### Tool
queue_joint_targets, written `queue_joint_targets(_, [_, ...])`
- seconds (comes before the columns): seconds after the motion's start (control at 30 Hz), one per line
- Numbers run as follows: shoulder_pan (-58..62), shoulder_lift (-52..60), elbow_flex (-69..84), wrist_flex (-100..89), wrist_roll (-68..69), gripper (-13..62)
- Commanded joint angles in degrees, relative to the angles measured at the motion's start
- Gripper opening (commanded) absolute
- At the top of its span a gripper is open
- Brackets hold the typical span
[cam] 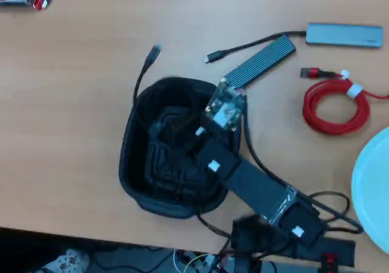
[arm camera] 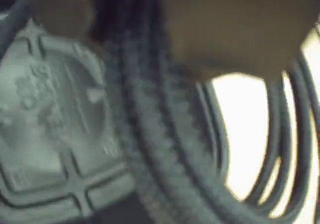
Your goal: Put a black charging cable in a black bowl and put a red charging cable in a green bowl
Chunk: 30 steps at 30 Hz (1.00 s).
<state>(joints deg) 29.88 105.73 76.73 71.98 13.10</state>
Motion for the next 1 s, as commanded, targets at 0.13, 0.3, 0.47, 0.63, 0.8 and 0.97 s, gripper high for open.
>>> queue_joint_targets(0.13, [-8.35, 2.46, -0.79, -3.96, -1.14, -6.3])
queue_joint_targets(0.3, [-12.39, 2.46, 2.99, -3.96, -0.97, -6.3])
queue_joint_targets(0.47, [-11.43, 2.55, 11.51, -3.96, -1.14, -6.2])
queue_joint_targets(0.63, [-8.96, 2.37, 16.08, -4.48, -1.23, -6.2])
queue_joint_targets(0.8, [-8.17, 1.58, 17.84, -5.19, -1.23, -6.2])
queue_joint_targets(0.97, [-8.35, -2.02, 17.84, -5.27, -1.23, -3.9])
